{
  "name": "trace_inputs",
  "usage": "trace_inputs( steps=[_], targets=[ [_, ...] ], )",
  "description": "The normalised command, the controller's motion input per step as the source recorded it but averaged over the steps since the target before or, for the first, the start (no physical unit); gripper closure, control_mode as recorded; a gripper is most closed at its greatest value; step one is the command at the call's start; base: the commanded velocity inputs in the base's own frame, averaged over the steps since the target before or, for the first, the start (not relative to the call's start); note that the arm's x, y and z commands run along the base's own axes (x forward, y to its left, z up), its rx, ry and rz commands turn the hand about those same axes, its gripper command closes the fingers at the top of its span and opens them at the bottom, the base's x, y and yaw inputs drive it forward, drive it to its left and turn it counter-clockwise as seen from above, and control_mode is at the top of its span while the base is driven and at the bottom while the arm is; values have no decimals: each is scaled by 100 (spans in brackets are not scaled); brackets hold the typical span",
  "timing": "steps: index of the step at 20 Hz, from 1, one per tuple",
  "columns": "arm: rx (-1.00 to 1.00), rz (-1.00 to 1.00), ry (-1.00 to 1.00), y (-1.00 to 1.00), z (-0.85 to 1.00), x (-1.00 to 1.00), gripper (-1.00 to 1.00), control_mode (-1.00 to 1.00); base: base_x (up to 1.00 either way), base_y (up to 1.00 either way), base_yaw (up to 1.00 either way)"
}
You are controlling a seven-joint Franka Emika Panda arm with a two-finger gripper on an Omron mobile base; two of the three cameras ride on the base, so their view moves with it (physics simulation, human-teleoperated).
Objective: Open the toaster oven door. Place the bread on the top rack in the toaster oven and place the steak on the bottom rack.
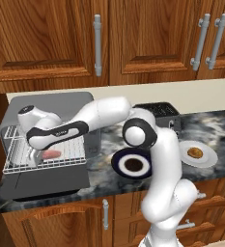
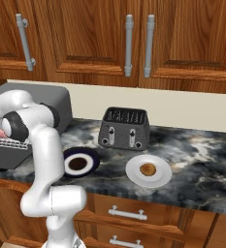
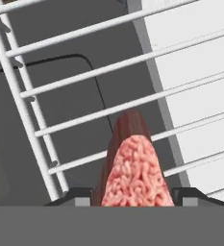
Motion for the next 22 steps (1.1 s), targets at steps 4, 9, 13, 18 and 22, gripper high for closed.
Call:
trace_inputs(
  steps=[4, 9, 13, 18, 22],
  targets=[
    [-8, 21, 0, 12, -40, 0, 100, -100, 0, 0, 0],
    [-5, 20, 0, 0, -45, 0, 100, -100, 0, 0, 0],
    [-1, 18, 0, 0, -40, 0, -100, -100, 0, 0, 0],
    [0, 15, -1, -8, -20, -8, -100, -100, 0, 0, 0],
    [0, 13, -3, -16, -8, -15, -100, -100, 0, 0, 0]
  ],
)
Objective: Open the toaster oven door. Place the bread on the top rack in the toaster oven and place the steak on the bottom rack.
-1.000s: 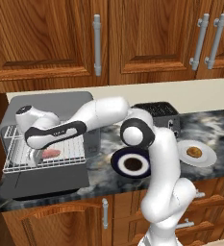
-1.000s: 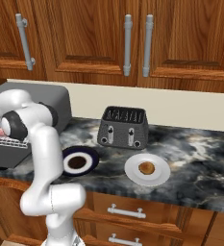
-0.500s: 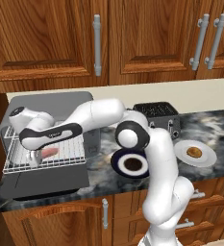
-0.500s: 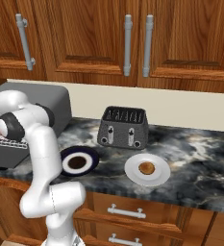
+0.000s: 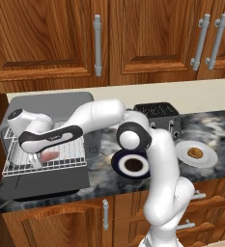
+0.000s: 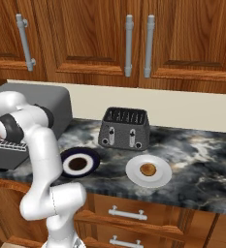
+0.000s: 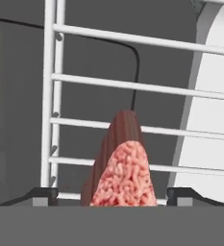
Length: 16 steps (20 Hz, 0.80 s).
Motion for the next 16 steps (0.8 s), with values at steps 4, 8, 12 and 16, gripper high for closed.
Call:
trace_inputs(
  steps=[4, 8, 12, 16],
  targets=[
    [0, 11, -3, -12, 0, -4, -100, -100, 0, 0, 0],
    [0, 9, -3, -4, 9, -1, -100, -100, 0, 0, 0],
    [0, 7, -5, 0, 34, -19, -100, -100, 0, 0, 0],
    [2, 5, -4, 0, 47, -23, -100, -100, 0, 0, 0]
  ],
)
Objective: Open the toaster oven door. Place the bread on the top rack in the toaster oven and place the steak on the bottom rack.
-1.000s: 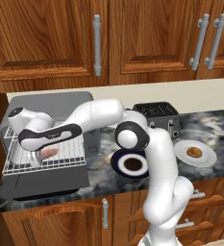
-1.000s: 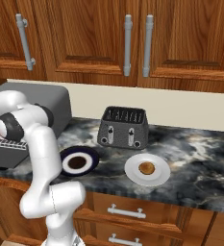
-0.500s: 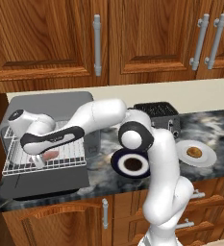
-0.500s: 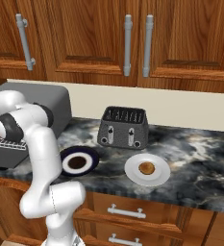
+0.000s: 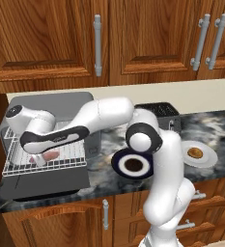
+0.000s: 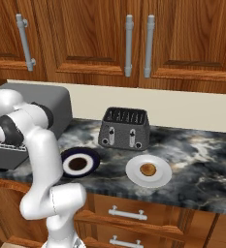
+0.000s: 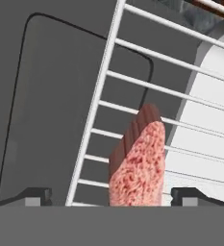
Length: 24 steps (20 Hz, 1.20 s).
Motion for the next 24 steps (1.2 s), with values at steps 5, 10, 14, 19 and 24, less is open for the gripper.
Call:
trace_inputs(
  steps=[5, 10, 14, 19, 24],
  targets=[
    [5, 1, 0, -6, 17, -62, -100, -100, 0, 0, 0],
    [10, -5, -1, -21, 3, -91, -100, -100, 0, 0, 0],
    [11, -30, -3, -5, 11, -69, -100, -100, 0, 0, 0],
    [9, -40, 0, -41, 3, -42, -100, -100, 0, 0, 0],
    [11, -49, 0, -58, 0, -31, -100, -100, 0, 0, 0]
  ],
)
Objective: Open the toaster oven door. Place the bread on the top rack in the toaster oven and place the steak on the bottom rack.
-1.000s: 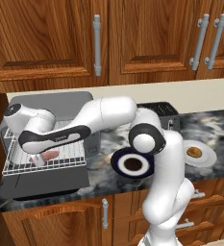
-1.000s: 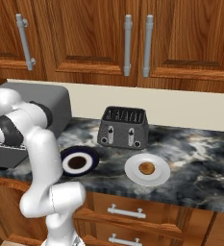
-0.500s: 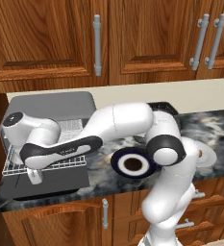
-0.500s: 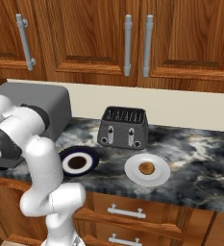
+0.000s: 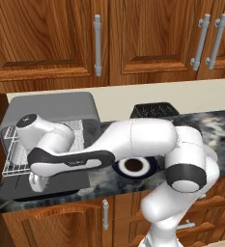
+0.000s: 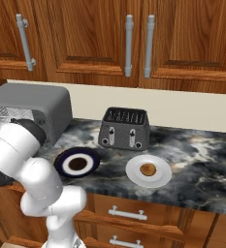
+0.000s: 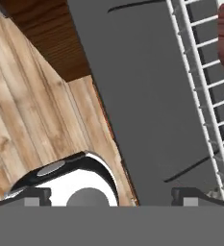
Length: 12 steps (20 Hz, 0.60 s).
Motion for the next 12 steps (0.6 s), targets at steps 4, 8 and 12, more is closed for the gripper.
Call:
trace_inputs(
  steps=[4, 8, 12],
  targets=[
    [15, -46, -5, -56, 0, -36, -100, -100, 0, 0, 0],
    [15, -53, -10, -36, -12, -11, -100, -100, 0, 0, 0],
    [11, -43, -18, -51, -11, -6, -100, -100, 0, 0, 0]
  ],
)
